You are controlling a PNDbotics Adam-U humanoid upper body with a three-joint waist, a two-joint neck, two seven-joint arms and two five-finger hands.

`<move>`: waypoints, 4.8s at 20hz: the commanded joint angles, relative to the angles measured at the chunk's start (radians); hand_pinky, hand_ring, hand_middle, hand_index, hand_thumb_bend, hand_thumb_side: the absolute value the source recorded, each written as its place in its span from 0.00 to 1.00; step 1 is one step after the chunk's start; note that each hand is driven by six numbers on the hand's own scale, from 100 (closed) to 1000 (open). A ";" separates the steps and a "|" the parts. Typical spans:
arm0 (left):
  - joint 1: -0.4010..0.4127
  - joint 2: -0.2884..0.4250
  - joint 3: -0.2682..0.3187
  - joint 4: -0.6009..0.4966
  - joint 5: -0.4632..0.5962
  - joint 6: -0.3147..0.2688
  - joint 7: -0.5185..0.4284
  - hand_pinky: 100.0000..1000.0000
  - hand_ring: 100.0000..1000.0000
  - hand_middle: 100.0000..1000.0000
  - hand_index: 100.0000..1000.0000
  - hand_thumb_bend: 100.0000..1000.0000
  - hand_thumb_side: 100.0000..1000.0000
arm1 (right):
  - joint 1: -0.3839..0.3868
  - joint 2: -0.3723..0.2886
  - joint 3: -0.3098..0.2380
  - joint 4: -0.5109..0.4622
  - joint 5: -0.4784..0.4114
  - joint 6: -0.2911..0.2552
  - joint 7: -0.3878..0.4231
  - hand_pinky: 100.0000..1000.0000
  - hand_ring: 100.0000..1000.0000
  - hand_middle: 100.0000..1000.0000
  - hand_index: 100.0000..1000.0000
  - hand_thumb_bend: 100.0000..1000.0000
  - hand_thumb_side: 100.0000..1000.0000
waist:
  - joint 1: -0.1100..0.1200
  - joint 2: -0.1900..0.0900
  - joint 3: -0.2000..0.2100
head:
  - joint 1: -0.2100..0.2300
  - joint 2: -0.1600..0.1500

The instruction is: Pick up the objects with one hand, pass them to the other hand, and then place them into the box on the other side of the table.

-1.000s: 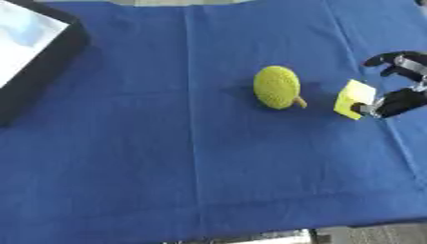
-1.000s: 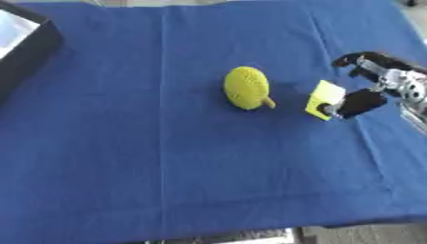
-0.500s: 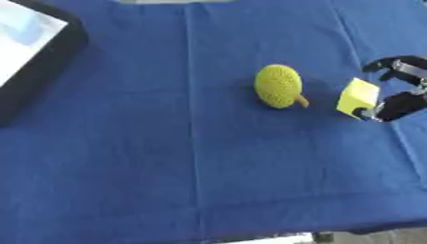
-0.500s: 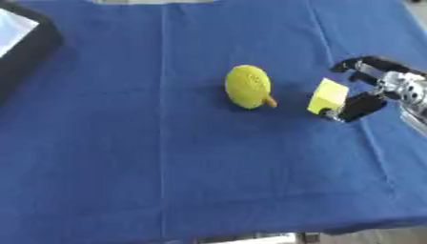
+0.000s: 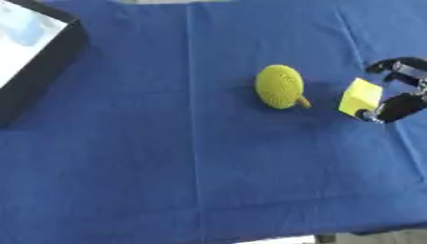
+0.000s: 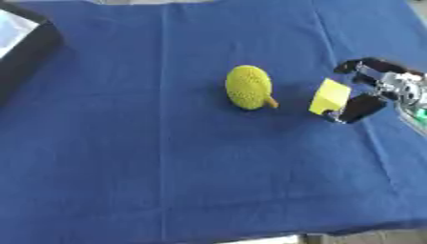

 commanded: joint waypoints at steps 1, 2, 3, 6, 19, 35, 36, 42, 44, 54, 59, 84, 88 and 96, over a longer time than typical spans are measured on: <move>-0.009 0.028 0.016 -0.019 -0.003 -0.001 -0.003 0.77 0.59 0.51 0.70 0.00 0.51 | -0.005 -0.035 -0.013 -0.015 0.013 0.018 0.008 1.00 0.89 0.91 0.92 0.38 0.10 | 0.002 -0.011 0.003 | -0.009 -0.016; -0.009 0.028 0.016 -0.019 -0.003 -0.001 -0.003 0.77 0.59 0.51 0.70 0.00 0.51 | -0.006 -0.034 -0.014 -0.015 0.013 0.022 0.008 1.00 0.89 0.91 0.92 0.38 0.10 | 0.003 -0.010 0.003 | -0.010 -0.017; -0.009 0.028 0.017 -0.020 -0.003 -0.001 -0.003 0.77 0.59 0.51 0.70 0.00 0.50 | -0.006 -0.034 -0.015 -0.015 0.013 0.026 0.008 1.00 0.89 0.90 0.92 0.38 0.10 | 0.004 -0.009 0.004 | -0.010 -0.017; -0.008 0.028 0.018 -0.022 -0.003 -0.001 -0.003 0.77 0.59 0.51 0.70 0.00 0.50 | -0.005 -0.035 -0.015 -0.015 0.012 0.032 0.010 1.00 0.89 0.89 0.91 0.38 0.09 | 0.005 -0.008 0.005 | -0.012 -0.019; -0.004 0.026 0.017 -0.023 -0.005 0.001 -0.004 0.77 0.59 0.52 0.70 0.00 0.50 | 0.000 -0.038 -0.012 -0.015 0.053 0.070 0.039 1.00 0.90 0.88 0.92 0.36 0.07 | 0.008 0.000 0.011 | -0.019 -0.027; -0.002 0.021 0.017 -0.020 -0.007 0.002 -0.003 0.78 0.59 0.52 0.70 0.00 0.51 | -0.006 -0.041 -0.009 -0.015 0.065 0.108 0.056 1.00 0.89 0.84 0.88 0.33 0.02 | 0.009 0.006 0.012 | -0.024 -0.027; -0.001 0.021 0.017 -0.020 -0.008 0.001 -0.003 0.78 0.59 0.52 0.69 0.00 0.51 | -0.007 -0.040 -0.008 -0.015 0.065 0.111 0.053 1.00 0.89 0.82 0.86 0.34 0.02 | 0.009 0.006 0.013 | -0.024 -0.026; 0.000 0.020 0.018 -0.019 -0.009 0.002 -0.003 0.78 0.59 0.52 0.69 0.00 0.51 | -0.008 -0.035 -0.005 -0.015 0.048 0.126 0.030 1.00 0.87 0.77 0.80 0.33 0.00 | 0.009 0.009 0.015 | -0.026 -0.024; 0.000 0.020 0.018 -0.018 -0.009 0.002 -0.004 0.78 0.59 0.52 0.69 0.00 0.51 | -0.007 -0.036 -0.003 -0.015 0.042 0.129 0.024 1.00 0.86 0.76 0.78 0.33 0.00 | 0.008 0.009 0.016 | -0.026 -0.025; -0.001 0.019 0.017 -0.018 -0.011 0.001 -0.007 0.79 0.60 0.52 0.69 0.00 0.51 | -0.009 -0.031 0.002 -0.015 0.033 0.130 0.002 1.00 0.77 0.64 0.68 0.31 0.00 | 0.007 0.010 0.025 | -0.028 -0.025; -0.002 0.019 0.017 -0.018 -0.010 0.000 -0.008 0.79 0.60 0.52 0.69 0.00 0.51 | -0.003 -0.030 0.000 -0.015 0.023 0.120 -0.027 0.99 0.71 0.57 0.62 0.29 0.00 | 0.004 0.006 0.026 | -0.027 -0.025; 0.006 0.039 0.021 -0.019 -0.004 -0.004 -0.015 0.79 0.60 0.52 0.69 0.00 0.50 | 0.001 0.042 -0.117 -0.015 -0.060 -0.062 -0.386 0.26 0.51 0.46 0.51 0.16 0.00 | -0.002 -0.036 -0.002 | -0.001 -0.007; -0.002 0.041 0.019 -0.024 0.000 -0.005 -0.019 0.79 0.60 0.52 0.69 0.00 0.49 | -0.006 0.083 -0.092 -0.015 -0.150 -0.159 -0.580 0.08 0.46 0.46 0.51 0.12 0.00 | 0.000 -0.043 -0.002 | 0.001 -0.006; -0.018 0.047 0.015 -0.032 0.003 -0.004 -0.029 0.79 0.60 0.52 0.69 0.00 0.48 | -0.070 0.158 -0.035 -0.015 -0.228 -0.286 -0.759 0.04 0.41 0.46 0.50 0.06 0.00 | 0.006 -0.056 -0.001 | 0.004 -0.003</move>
